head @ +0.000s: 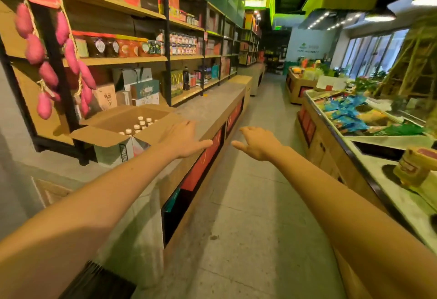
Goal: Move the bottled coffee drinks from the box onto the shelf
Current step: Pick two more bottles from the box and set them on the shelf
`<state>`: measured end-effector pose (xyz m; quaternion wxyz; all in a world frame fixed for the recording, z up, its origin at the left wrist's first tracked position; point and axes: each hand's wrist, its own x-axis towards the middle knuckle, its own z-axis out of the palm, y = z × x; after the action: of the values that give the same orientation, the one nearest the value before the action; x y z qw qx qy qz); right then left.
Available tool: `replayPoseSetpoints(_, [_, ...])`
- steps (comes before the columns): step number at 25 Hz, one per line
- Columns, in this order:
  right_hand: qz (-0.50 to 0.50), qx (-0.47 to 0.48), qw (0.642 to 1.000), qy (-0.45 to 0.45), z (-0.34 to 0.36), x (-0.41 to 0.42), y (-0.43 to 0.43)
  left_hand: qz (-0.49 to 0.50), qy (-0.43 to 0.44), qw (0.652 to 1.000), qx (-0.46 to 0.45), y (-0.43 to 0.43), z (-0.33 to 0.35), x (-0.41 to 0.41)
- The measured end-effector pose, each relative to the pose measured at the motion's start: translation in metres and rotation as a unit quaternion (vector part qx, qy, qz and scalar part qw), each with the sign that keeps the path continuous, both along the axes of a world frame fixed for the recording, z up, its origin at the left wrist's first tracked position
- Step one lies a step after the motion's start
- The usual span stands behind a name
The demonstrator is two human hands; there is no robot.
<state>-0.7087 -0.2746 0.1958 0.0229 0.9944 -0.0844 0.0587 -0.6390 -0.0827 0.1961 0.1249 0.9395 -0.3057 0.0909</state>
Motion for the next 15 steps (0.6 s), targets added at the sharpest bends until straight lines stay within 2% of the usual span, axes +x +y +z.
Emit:
replayPoseSetpoints(5, [0.095,0.006,0.995,0.004,-0.008,0.141,-0.027,0.079,0.008,0.997,0.006,-0.021,-0.011,0.109])
replayPoseSetpoints(15, [0.219,0.016,0.975,0.026,-0.047,0.436,-0.011,0.192,0.030,0.981,0.006,-0.025,-0.055,0.350])
